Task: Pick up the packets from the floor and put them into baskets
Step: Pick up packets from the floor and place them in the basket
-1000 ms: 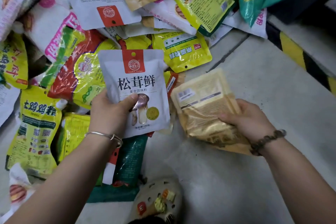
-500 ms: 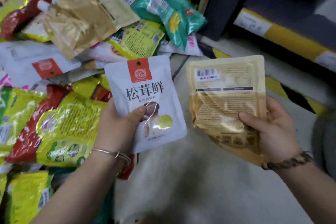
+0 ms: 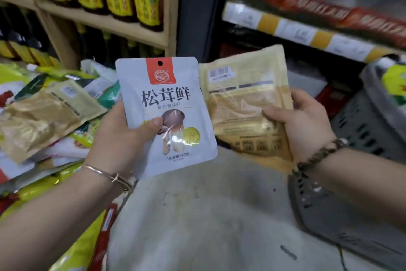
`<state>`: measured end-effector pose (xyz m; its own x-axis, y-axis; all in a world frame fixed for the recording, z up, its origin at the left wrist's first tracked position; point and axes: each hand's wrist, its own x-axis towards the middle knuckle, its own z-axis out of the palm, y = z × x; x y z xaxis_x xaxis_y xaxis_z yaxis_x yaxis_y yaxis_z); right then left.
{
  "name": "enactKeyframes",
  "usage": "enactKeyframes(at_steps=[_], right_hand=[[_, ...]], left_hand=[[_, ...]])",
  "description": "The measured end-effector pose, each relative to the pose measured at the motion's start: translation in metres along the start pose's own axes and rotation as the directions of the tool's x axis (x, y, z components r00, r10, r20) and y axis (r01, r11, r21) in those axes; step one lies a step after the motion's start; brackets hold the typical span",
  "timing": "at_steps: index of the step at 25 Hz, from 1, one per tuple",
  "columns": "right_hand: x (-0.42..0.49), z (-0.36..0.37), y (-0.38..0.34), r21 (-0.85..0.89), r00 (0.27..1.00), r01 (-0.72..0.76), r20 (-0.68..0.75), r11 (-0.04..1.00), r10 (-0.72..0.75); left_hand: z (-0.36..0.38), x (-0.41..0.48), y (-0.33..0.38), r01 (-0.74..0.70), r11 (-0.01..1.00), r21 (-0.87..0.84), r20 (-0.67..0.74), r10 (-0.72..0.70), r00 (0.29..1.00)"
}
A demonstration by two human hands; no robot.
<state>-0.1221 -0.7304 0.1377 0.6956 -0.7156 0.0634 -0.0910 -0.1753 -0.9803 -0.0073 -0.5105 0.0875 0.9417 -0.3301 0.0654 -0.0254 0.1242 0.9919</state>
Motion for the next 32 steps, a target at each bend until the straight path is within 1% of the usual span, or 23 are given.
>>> enactKeyframes(at_steps=[3, 6, 8, 11, 14, 16, 18, 20, 21, 23, 24, 25, 27, 28, 29, 30, 31, 32], right_hand=[[0.020, -0.029, -0.049, 0.003, 0.993, 0.112, -0.027, 0.994, -0.112], [0.028, -0.075, -0.081, 0.033, 0.978, 0.198, -0.074, 0.980, -0.195], [0.028, -0.108, -0.090, 0.041, 0.968, 0.235, -0.099, 0.971, -0.230], [0.029, -0.169, -0.098, -0.031, 0.955, 0.230, -0.185, 0.973, -0.231], [0.030, -0.241, -0.101, -0.055, 0.935, 0.189, -0.296, 0.980, -0.197], [0.027, -0.290, -0.100, -0.058, 0.919, 0.144, -0.363, 0.988, -0.155], [0.024, -0.334, -0.093, -0.016, 0.919, 0.073, -0.389, 0.997, -0.073], [0.023, -0.367, -0.079, 0.026, 0.913, -0.033, -0.406, 0.999, 0.040], [0.023, -0.382, -0.070, 0.046, 0.905, -0.090, -0.414, 0.995, 0.101], [0.028, -0.398, -0.052, 0.072, 0.887, -0.188, -0.416, 0.980, 0.201], [0.032, -0.403, -0.043, 0.045, 0.877, -0.229, -0.423, 0.972, 0.226], [0.037, -0.406, -0.035, -0.018, 0.869, -0.267, -0.437, 0.964, 0.232], [0.044, -0.407, -0.024, -0.233, 0.869, -0.302, -0.466, 0.924, 0.167], [0.048, -0.406, -0.020, -0.377, 0.882, -0.299, -0.459, 0.877, 0.103], [0.051, -0.405, -0.015, -0.529, 0.902, -0.288, -0.430, 0.798, 0.040], [0.053, -0.401, -0.010, -0.669, 0.926, -0.265, -0.376, 0.694, -0.009], [0.054, -0.397, -0.006, -0.773, 0.952, -0.217, -0.302, 0.596, -0.046], [0.054, -0.393, -0.002, -0.835, 0.976, -0.146, -0.210, 0.531, -0.062]], left_hand=[[0.035, 0.017, 0.041, -0.090, 0.996, -0.007, 0.033, 0.090, 0.995], [0.077, 0.026, 0.081, -0.160, 0.986, -0.045, 0.070, 0.163, 0.984], [0.107, 0.026, 0.097, -0.155, 0.987, -0.043, 0.109, 0.159, 0.981], [0.164, 0.021, 0.110, -0.138, 0.990, -0.032, 0.234, 0.142, 0.962], [0.230, 0.009, 0.125, -0.150, 0.988, -0.044, 0.321, 0.157, 0.934], [0.279, -0.003, 0.134, -0.185, 0.979, -0.085, 0.398, 0.204, 0.894], [0.324, -0.014, 0.133, -0.196, 0.974, -0.117, 0.437, 0.228, 0.870], [0.365, -0.021, 0.119, -0.146, 0.982, -0.117, 0.469, 0.184, 0.864], [0.384, -0.023, 0.109, -0.122, 0.989, -0.088, 0.493, 0.150, 0.857], [0.412, -0.026, 0.092, -0.105, 0.994, 0.023, 0.512, 0.079, 0.856], [0.422, -0.027, 0.086, -0.112, 0.991, 0.079, 0.515, 0.055, 0.855], [0.429, -0.027, 0.082, -0.141, 0.980, 0.137, 0.520, 0.050, 0.853], [0.439, -0.026, 0.076, -0.270, 0.921, 0.281, 0.520, 0.090, 0.849], [0.441, -0.025, 0.074, -0.339, 0.869, 0.359, 0.514, 0.119, 0.849], [0.442, -0.025, 0.070, -0.421, 0.791, 0.443, 0.525, 0.152, 0.837], [0.443, -0.025, 0.067, -0.521, 0.675, 0.522, 0.568, 0.179, 0.803], [0.446, -0.027, 0.063, -0.613, 0.535, 0.581, 0.635, 0.173, 0.753], [0.449, -0.030, 0.060, -0.686, 0.410, 0.600, 0.707, 0.130, 0.696]])
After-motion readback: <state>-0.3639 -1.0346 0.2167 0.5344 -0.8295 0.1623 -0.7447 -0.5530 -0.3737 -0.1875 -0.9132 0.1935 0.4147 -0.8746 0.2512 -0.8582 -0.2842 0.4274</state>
